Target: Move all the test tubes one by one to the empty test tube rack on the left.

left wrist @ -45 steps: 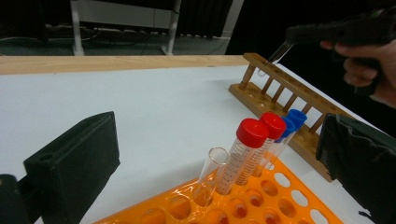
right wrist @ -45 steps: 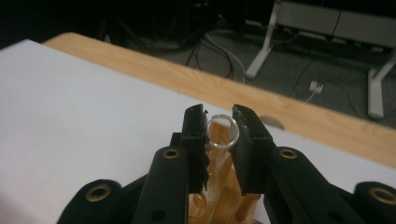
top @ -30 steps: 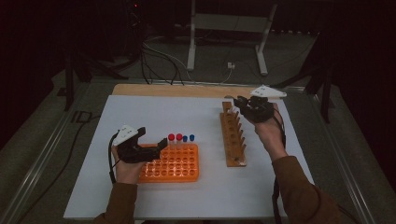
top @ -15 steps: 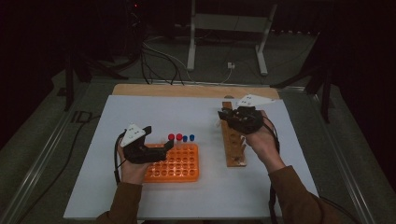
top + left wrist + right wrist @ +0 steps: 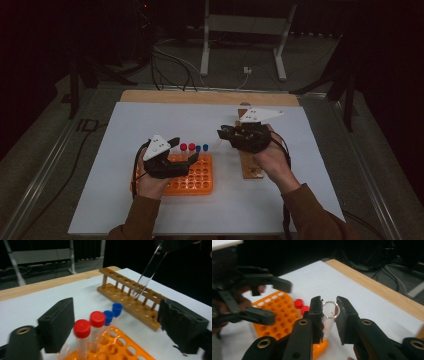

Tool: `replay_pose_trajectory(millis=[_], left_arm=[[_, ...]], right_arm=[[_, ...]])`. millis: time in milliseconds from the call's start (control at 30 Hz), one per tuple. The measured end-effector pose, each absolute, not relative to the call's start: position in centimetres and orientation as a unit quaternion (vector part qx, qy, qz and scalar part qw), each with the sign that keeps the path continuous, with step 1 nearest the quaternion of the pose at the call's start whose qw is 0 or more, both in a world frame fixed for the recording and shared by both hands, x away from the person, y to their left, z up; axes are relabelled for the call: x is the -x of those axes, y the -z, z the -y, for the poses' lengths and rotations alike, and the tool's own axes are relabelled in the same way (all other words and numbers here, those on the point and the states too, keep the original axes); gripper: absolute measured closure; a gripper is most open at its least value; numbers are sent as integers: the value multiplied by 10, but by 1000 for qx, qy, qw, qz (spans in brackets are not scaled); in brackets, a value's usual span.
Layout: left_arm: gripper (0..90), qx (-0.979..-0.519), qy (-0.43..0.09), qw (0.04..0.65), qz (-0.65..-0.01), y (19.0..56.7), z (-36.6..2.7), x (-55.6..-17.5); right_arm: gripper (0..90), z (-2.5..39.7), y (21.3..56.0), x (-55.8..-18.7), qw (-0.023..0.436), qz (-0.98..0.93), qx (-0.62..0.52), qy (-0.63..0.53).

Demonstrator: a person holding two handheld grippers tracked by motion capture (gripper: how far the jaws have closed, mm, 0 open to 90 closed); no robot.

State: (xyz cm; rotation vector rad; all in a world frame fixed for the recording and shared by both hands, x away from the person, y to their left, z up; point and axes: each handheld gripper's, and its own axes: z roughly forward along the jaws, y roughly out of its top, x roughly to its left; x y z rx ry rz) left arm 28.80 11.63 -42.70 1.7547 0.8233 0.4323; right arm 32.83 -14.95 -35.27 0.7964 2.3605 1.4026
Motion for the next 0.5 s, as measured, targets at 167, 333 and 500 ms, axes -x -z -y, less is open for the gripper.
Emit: replay_pose_trajectory(millis=[167,333,500], left_arm=[[233,-751,-186,543,-325,424,-106,-284],[452,-756,-185,546,-310,425,-101,-281],[617,-756,-185,548,-306,424,-102,-280]], right_arm=[[760,133,354,-323,123,-829,-259,-481],[759,115,360,-320,106,-838,-247,-475],[759,100,364,-319,91,-844,-238,-471]])
